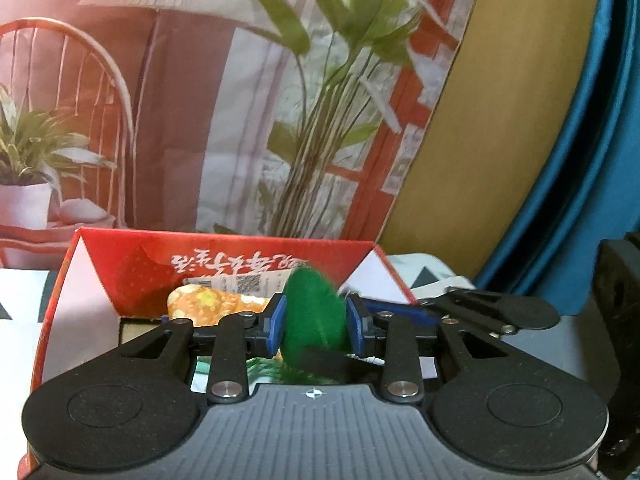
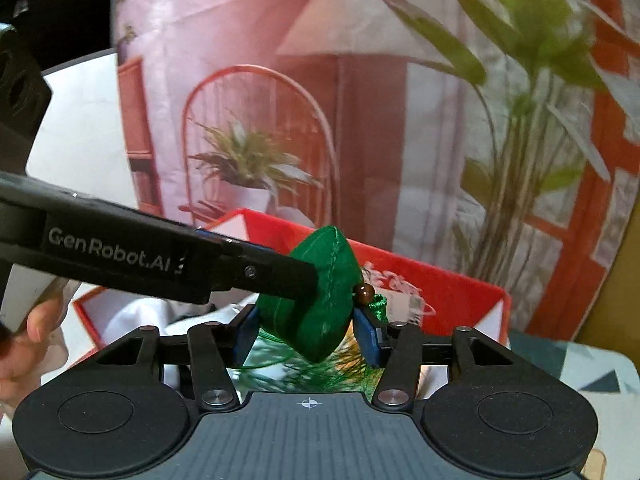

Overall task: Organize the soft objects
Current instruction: 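Lift the green pouch with both grippers and carry it over the box, then open both grippers to release the green pouch into the box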

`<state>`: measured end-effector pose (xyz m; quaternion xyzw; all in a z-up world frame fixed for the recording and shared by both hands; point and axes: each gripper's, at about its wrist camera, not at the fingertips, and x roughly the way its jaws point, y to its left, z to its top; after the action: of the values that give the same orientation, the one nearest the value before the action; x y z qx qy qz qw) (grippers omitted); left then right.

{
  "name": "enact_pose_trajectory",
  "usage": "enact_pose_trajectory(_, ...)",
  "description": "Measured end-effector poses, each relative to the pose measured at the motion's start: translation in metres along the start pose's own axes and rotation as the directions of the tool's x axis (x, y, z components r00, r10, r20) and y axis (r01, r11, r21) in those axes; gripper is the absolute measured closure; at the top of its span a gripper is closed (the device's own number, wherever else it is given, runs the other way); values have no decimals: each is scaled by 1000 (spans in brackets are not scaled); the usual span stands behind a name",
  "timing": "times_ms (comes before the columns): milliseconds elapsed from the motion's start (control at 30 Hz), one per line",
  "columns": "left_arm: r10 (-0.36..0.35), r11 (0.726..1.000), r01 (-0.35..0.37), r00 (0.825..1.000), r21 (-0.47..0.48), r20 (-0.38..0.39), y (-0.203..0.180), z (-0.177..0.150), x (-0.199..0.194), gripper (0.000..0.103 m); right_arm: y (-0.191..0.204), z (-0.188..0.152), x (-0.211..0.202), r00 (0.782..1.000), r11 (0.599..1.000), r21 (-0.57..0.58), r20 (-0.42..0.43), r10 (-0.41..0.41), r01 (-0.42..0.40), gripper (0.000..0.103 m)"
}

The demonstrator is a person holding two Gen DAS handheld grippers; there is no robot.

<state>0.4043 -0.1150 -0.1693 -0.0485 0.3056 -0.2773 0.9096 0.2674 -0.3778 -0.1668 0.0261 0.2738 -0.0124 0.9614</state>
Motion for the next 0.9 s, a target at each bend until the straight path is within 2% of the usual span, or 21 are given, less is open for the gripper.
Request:
enact_pose_trajectory(67,39,999,-39,999,-6,-15,2,0,2,47,-4,-1,1,999,999,11,-5,-35,35,49)
enact_pose_trajectory(133,67,998,-67,998,-17,-10,5,0,-3,37,-5,-2,2,998,998,8,-12,-66,66,42)
enact_pose_trajectory(200,79,997,-79,997,-22,-1,8,0,-10,31,-6,-3,-1,997,996,14,-14,-82,82,35)
enact_pose_trajectory(267,102,995,-102,995,-16,7,9,-1,-18,18,-8,-4,-5,996,995,27,-16,-92,92,26)
enact_pose_trajectory(333,127,992,-127,992,-7,24,8,-2,-29,9,-9,-5,-11,995,994,44,-12,-103,104,18)
enact_pose_trajectory(433,160,987,-160,986,-9,41,8,-4,-46,4,-7,-5,-22,993,990,75,-4,-119,119,5)
enact_pose_trajectory(533,199,980,-198,979,-31,43,10,-7,-63,0,-4,-5,-33,992,987,102,4,-125,124,1)
enact_pose_trajectory(667,229,972,-227,973,-54,16,14,-13,-80,0,2,-6,-48,991,982,140,10,-131,128,1)
enact_pose_trajectory(767,270,960,-270,963,-68,-13,14,-18,-89,0,7,-7,-59,989,974,175,16,-147,142,0)
enact_pose_trajectory(900,313,948,-313,950,-64,-8,12,-25,-109,0,16,-7,-72,981,960,207,15,-196,188,0)
